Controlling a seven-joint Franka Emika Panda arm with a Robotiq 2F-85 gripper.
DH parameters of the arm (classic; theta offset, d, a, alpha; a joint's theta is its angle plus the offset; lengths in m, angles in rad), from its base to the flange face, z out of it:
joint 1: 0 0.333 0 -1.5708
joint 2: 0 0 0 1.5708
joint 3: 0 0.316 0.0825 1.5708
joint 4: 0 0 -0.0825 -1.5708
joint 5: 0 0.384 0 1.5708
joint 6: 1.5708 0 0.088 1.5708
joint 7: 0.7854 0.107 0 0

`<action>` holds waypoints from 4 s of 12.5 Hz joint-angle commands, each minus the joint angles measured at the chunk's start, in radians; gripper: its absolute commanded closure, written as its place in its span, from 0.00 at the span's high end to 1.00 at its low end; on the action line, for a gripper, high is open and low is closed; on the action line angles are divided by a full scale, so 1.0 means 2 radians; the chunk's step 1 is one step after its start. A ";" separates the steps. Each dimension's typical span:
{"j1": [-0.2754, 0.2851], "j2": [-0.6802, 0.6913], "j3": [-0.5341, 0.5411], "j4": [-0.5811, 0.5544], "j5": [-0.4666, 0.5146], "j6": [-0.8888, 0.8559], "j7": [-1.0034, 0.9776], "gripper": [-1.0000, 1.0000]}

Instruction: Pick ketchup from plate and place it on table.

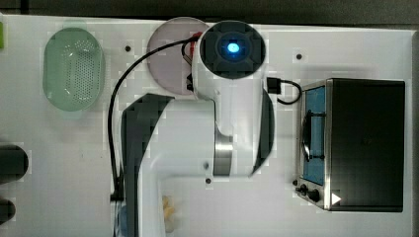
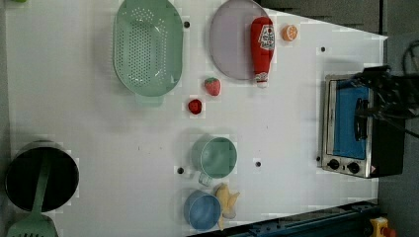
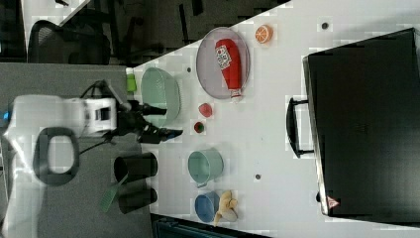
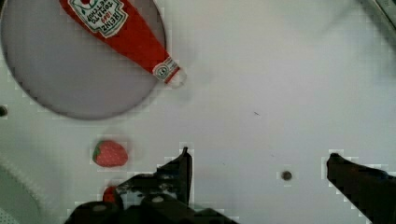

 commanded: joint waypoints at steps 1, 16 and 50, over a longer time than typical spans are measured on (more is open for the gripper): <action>0.002 0.037 0.008 0.003 0.003 0.032 0.002 1.00; 0.020 0.276 0.008 0.116 -0.004 0.189 -0.310 1.00; -0.010 0.055 -0.020 -0.009 -0.018 0.049 -0.303 0.63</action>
